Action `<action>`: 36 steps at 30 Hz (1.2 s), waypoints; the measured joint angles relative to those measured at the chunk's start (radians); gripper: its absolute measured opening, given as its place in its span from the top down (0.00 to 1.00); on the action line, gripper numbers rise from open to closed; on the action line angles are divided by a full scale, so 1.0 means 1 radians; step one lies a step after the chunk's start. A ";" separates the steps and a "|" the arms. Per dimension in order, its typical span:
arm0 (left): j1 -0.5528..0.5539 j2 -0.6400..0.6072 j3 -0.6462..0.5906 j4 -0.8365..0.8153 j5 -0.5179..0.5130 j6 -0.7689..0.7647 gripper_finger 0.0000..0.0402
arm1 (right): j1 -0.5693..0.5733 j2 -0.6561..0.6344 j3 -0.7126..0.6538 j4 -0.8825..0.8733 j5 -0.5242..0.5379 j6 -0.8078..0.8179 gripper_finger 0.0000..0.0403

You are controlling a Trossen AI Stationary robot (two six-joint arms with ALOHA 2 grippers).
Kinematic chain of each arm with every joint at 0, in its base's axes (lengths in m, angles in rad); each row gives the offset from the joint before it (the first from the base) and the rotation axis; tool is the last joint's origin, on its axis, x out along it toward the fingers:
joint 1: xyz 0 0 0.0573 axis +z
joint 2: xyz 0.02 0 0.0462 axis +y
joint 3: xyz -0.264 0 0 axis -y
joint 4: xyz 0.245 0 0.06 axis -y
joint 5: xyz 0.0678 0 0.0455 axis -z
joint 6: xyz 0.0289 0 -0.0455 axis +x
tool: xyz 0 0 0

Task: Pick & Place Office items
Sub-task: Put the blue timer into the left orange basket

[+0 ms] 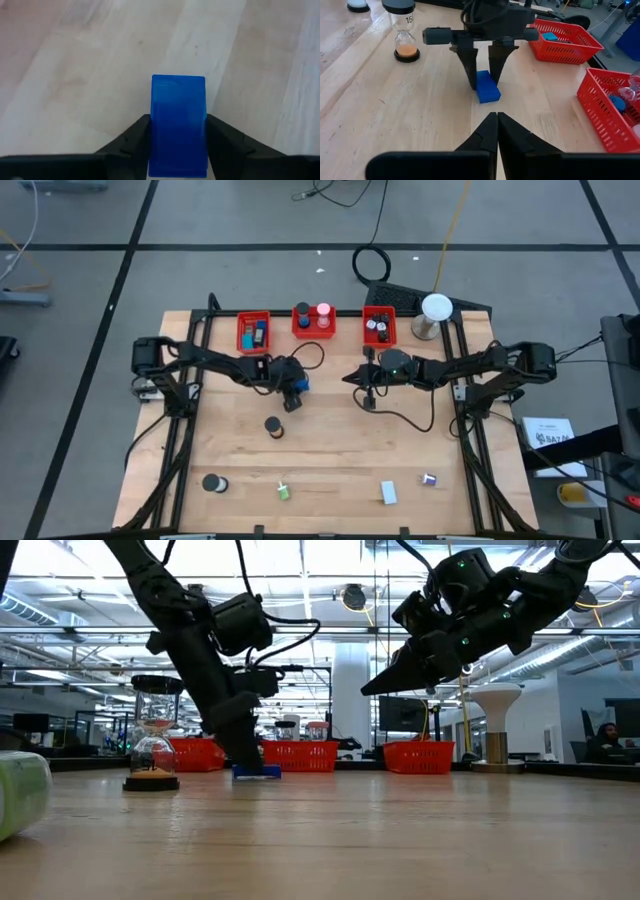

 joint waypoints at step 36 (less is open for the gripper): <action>0.772 -0.179 -0.001 -0.197 -0.036 -0.302 0.62 | 0.002 0.000 0.000 0.008 -0.001 0.022 1.00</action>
